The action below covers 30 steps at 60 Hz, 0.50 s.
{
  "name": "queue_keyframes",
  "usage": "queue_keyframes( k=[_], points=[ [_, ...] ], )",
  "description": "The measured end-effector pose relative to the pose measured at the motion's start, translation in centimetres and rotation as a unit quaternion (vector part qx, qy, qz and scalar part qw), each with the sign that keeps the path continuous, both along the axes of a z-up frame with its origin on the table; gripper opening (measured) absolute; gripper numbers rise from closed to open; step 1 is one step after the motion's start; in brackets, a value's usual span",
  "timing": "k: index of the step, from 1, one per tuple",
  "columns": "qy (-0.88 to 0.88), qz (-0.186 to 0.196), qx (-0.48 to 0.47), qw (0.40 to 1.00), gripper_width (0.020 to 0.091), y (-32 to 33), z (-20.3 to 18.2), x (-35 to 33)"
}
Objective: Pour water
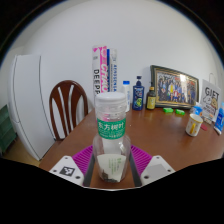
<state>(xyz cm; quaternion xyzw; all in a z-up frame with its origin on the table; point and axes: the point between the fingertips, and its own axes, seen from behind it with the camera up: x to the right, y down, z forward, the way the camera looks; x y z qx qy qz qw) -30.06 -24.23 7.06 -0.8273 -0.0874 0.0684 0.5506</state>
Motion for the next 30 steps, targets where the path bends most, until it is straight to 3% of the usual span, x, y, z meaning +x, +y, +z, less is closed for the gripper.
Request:
queue_keyframes(
  k=[1,14,22,30],
  points=[
    [-0.001,0.0,0.002,1.0,0.0543,0.6,0.0,0.0],
    [-0.005,-0.001,0.02,1.0,0.0441,1.0,0.6,0.1],
    [-0.004,0.01,0.025,1.0,0.042,1.3,2.6,0.0],
    [0.04,0.008,0.04,0.998,0.0422,2.5,7.9,0.8]
  ],
)
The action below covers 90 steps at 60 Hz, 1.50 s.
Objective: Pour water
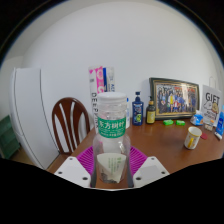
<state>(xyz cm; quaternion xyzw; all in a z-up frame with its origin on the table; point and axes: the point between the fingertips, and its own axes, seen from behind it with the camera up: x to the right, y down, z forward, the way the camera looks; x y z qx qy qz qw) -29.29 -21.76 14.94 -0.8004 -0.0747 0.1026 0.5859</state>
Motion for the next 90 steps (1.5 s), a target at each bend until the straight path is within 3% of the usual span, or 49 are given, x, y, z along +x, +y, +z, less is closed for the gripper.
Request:
queue_keyframes(
  k=[12,22,32,42,51,58,63,68,82,90],
  points=[
    [0.201,-0.017,-0.009,0.979,0.042,4.9,8.8,4.6],
    [0.431,-0.021,-0.045,0.901,0.0421,9.9,12.4,10.9],
    [0.643,-0.047,-0.083,0.76,0.0419,14.5,11.9,19.1],
    [0.771,-0.069,-0.122,0.621,0.0419,17.8,8.6,24.6],
    [0.826,-0.077,-0.151,0.538,0.0419,19.0,6.0,26.4],
    [0.836,-0.083,-0.167,0.517,0.0418,19.4,4.6,26.7],
    [0.826,-0.083,-0.177,0.528,0.0417,19.5,4.1,26.5],
    [0.79,-0.08,-0.183,0.579,0.0419,19.4,4.0,26.3],
    [0.531,-0.06,-0.114,0.837,0.0421,19.7,7.4,30.3],
    [0.325,-0.079,-0.024,0.942,0.0422,21.0,10.3,37.2]
  ],
)
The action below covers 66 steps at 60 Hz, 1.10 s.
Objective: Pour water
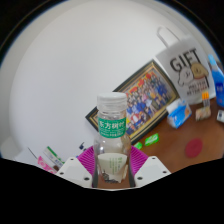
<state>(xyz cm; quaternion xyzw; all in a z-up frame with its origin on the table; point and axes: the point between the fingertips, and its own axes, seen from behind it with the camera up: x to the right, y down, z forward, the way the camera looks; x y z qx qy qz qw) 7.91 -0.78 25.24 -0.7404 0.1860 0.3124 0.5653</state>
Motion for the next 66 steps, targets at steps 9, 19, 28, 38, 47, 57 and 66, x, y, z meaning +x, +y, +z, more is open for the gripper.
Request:
queue_keyframes(
  k=[9,19,28,38,47,57,66],
  points=[
    [-0.206,-0.06,0.024,0.976,0.0421,2.0,-0.6,9.5],
    [-0.339,-0.083,-0.009,0.937,0.0419,3.7,-6.9,17.1],
    [-0.361,-0.067,-0.034,0.93,0.042,4.5,-13.0,19.9],
    [-0.366,-0.051,-0.055,0.928,0.0421,4.7,-17.5,20.5],
    [-0.361,-0.052,-0.046,0.93,0.0432,4.5,-18.0,20.7],
    [-0.358,-0.052,-0.049,0.931,0.0554,4.5,-18.2,20.7],
    [-0.345,-0.034,-0.089,0.934,0.0825,3.5,-18.8,20.4]
  ],
)
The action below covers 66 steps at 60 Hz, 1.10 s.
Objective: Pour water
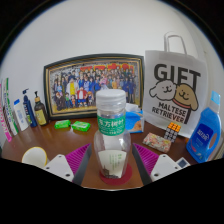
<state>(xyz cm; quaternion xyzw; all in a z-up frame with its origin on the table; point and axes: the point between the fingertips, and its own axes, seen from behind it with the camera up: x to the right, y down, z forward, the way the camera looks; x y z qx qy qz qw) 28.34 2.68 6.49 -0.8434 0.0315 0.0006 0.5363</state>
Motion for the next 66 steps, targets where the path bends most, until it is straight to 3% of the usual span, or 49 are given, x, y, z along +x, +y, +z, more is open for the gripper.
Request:
queue_keyframes(
  k=[4,23,38,52,66],
  points=[
    [-0.006,-0.002,-0.007,1.0,0.0867,-0.9,0.8,0.0],
    [-0.033,-0.036,-0.042,0.998,0.0856,-10.2,7.6,-3.1],
    [-0.05,-0.026,-0.052,0.997,0.0853,-21.5,13.2,-9.6],
    [-0.047,-0.016,-0.062,0.997,0.0853,-30.0,15.3,-14.6],
    [-0.046,-0.012,-0.069,0.996,0.0855,-33.4,15.5,-16.2]
  ],
)
